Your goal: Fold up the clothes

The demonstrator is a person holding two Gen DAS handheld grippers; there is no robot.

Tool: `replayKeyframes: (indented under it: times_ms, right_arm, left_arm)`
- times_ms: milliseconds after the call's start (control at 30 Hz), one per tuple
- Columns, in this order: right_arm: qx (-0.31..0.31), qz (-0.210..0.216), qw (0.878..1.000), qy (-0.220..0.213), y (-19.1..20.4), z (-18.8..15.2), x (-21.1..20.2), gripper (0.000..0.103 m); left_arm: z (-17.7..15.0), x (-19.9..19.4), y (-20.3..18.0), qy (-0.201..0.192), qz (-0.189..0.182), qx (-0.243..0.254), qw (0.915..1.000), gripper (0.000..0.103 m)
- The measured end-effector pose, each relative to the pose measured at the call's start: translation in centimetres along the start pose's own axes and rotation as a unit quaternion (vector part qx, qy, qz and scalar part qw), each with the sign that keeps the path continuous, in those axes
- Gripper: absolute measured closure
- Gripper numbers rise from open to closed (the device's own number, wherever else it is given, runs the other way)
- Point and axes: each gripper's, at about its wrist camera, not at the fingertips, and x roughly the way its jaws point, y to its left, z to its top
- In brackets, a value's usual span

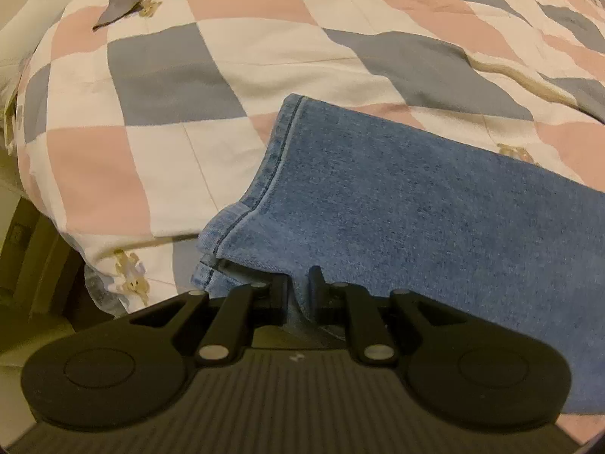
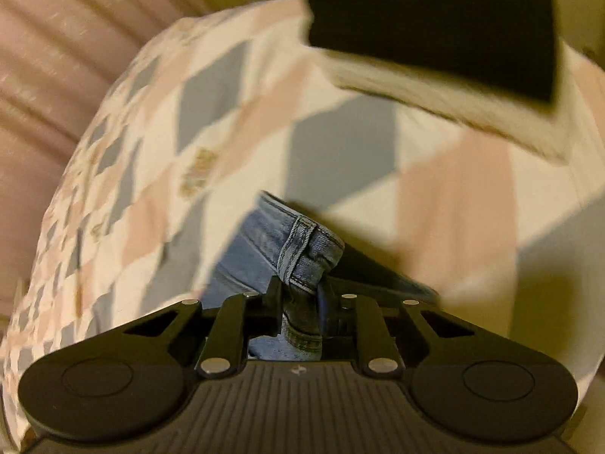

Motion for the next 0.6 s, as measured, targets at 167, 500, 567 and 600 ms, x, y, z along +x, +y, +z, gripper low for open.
replayKeyframes:
  times_ms: [167, 500, 567, 600]
  right_arm:
    - [-0.022, 0.003, 1.0, 0.001, 1.9, 1.1, 0.4, 0.086]
    - [-0.017, -0.062, 0.998, 0.027, -2.7, -1.3, 2.2, 0.087]
    - [-0.038, -0.075, 0.996, 0.029, -2.5, -1.5, 3.1, 0.087]
    - [-0.05, -0.084, 0.995, 0.03, -2.4, -1.6, 3.6, 0.087]
  left_arm:
    - [-0.1, 0.4, -0.3, -0.006, 0.004, 0.002, 1.0, 0.094]
    - [-0.8, 1.5, -1.4, -0.006, 0.022, 0.051, 0.9984, 0.092]
    - [-0.9, 1.5, -1.8, -0.008, 0.028, 0.063, 0.9976, 0.092]
    - [-0.9, 1.4, -1.9, -0.008, 0.03, 0.066, 0.9973, 0.092]
